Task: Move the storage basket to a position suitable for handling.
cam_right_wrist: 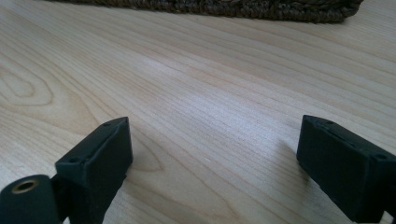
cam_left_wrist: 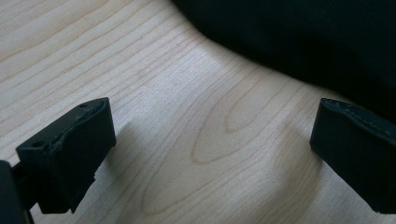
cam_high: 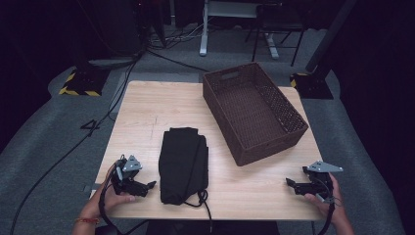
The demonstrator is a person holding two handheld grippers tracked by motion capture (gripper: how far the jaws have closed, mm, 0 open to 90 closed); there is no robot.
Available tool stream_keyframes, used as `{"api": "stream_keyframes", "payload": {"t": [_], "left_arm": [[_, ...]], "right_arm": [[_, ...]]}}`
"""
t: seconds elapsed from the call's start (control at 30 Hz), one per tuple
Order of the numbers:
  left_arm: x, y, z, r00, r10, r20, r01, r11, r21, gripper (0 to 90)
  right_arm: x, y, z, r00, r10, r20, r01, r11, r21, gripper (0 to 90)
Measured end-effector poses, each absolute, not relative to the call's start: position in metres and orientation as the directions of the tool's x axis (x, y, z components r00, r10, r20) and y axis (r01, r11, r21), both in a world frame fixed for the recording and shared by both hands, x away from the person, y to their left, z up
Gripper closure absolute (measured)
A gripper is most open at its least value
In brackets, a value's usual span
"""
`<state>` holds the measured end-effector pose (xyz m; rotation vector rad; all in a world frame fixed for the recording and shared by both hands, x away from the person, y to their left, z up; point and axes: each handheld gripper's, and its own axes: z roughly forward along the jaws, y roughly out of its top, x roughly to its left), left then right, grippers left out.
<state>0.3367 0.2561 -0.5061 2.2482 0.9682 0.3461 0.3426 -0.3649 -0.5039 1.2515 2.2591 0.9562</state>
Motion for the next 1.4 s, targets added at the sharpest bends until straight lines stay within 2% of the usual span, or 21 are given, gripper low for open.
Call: {"api": "stream_keyframes", "payload": {"t": [0.13,0.2,0.5,0.57,0.63,0.67,0.7,0.77,0.83,1.0,1.2,1.4], "left_arm": [[0.335,0.255,-0.506,0.697,0.717,-0.020,0.546,-0.513,0.662,0.4],[0.334,0.251,-0.506,0.696,0.718,-0.018,0.545,-0.512,0.663,0.4],[0.332,0.249,-0.505,0.710,0.704,-0.014,0.536,-0.527,0.659,2.2],[0.332,0.249,-0.502,0.719,0.694,-0.016,0.526,-0.530,0.665,8.2],[0.330,0.246,-0.497,0.731,0.682,0.023,0.492,-0.549,0.676,23.9],[0.330,0.245,-0.494,0.737,0.676,0.017,0.486,-0.546,0.682,21.6],[0.330,0.243,-0.491,0.740,0.673,0.012,0.482,-0.543,0.688,15.2],[0.328,0.240,-0.487,0.746,0.665,0.009,0.471,-0.538,0.699,19.3],[0.328,0.237,-0.482,0.753,0.658,0.006,0.458,-0.530,0.714,15.6],[0.324,0.231,-0.469,0.763,0.646,-0.008,0.430,-0.498,0.753,15.9],[0.322,0.209,-0.457,0.787,0.617,0.002,0.385,-0.494,0.780,15.8],[0.330,0.184,-0.465,0.791,0.612,0.004,0.400,-0.521,0.754,16.0]], "right_arm": [[0.344,-0.365,-0.504,-0.537,0.844,-0.006,0.585,0.377,0.718,10.8],[0.345,-0.366,-0.503,-0.537,0.844,-0.001,0.582,0.371,0.723,16.5],[0.348,-0.367,-0.488,-0.551,0.834,0.004,0.529,0.346,0.775,21.0],[0.352,-0.366,-0.479,-0.559,0.829,-0.017,0.507,0.358,0.784,21.3],[0.356,-0.363,-0.470,-0.568,0.821,-0.048,0.473,0.374,0.798,21.8],[0.359,-0.361,-0.465,-0.569,0.820,-0.059,0.461,0.378,0.803,21.9],[0.361,-0.360,-0.460,-0.576,0.815,-0.066,0.446,0.381,0.810,22.0],[0.366,-0.355,-0.449,-0.585,0.807,-0.077,0.423,0.385,0.820,22.1],[0.369,-0.350,-0.438,-0.599,0.795,-0.097,0.395,0.399,0.827,22.2],[0.376,-0.336,-0.417,-0.625,0.771,-0.125,0.348,0.418,0.839,22.2],[0.387,-0.326,-0.405,-0.642,0.754,-0.138,0.329,0.434,0.839,21.9],[0.398,-0.312,-0.402,-0.673,0.726,-0.141,0.323,0.459,0.827,21.2]]}}
